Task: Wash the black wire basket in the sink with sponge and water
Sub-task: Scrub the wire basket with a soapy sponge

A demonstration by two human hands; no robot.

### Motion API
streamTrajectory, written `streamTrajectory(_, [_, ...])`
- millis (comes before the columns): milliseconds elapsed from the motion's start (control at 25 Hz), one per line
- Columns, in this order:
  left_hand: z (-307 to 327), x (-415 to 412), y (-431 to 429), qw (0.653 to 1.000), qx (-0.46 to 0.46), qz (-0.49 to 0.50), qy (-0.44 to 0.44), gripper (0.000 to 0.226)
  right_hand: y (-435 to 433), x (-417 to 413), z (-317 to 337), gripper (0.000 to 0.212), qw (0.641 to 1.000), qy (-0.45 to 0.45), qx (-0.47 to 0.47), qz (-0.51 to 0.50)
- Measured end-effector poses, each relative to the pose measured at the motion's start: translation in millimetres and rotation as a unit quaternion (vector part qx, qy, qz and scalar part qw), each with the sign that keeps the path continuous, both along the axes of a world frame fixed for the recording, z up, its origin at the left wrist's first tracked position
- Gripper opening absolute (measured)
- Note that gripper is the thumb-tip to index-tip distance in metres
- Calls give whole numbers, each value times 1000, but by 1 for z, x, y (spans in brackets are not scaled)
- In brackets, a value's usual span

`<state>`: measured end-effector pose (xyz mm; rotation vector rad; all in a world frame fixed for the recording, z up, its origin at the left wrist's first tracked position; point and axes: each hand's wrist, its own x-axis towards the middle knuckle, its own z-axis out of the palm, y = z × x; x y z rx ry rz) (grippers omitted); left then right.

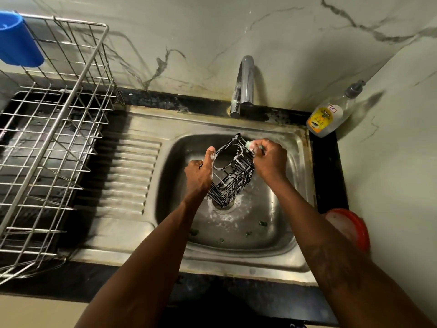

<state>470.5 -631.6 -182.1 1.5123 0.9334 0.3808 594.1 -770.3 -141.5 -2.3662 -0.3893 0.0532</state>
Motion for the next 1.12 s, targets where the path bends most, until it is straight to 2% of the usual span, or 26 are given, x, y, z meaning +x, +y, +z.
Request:
streamTrajectory(120, [1, -8, 19, 996, 26, -83, -9, 73, 24, 20, 1, 20, 997, 4, -57, 54])
streamTrajectory(240, [10, 1, 40, 976, 75, -196, 59, 53, 34, 24, 0, 21, 991, 33, -92, 91])
streamTrajectory(320, [19, 14, 36, 961, 115, -231, 102, 48, 43, 16, 3, 23, 985, 45, -115, 117])
streamTrajectory(400, [23, 25, 24, 977, 94, -163, 103, 51, 48, 7, 9, 21, 988, 20, -94, 124])
streamTrajectory(480, [21, 25, 16, 984, 92, -56, 143, 61, 40, -2, 7, 18, 999, -9, -10, 39])
streamTrajectory(560, [12, 18, 15, 975, 89, 13, 202, 77, 25, -13, -10, 13, 995, 0, 82, -63])
streamTrajectory(680, [3, 12, 22, 967, 64, 63, 238, 91, 24, -47, -41, 8, 985, 45, 157, -52])
streamTrajectory(800, [2, 10, 30, 961, 51, 110, 248, 85, 52, -68, -55, 12, 978, 26, 203, -47])
streamTrajectory(920, [-1, -1, 35, 960, 29, 142, 239, 79, 65, -71, -61, 23, 983, 21, 182, 12])
streamTrajectory(960, [-6, -6, 36, 959, 19, 153, 237, 86, 61, -65, -68, 27, 988, 12, 156, 20])
streamTrajectory(1040, [-14, -12, 38, 959, 17, 170, 225, 91, 46, -50, -84, 31, 995, 5, 100, 1])
streamTrajectory(1120, [-14, -14, 40, 960, 25, 169, 223, 79, 51, -47, -86, 29, 996, 14, 86, -13])
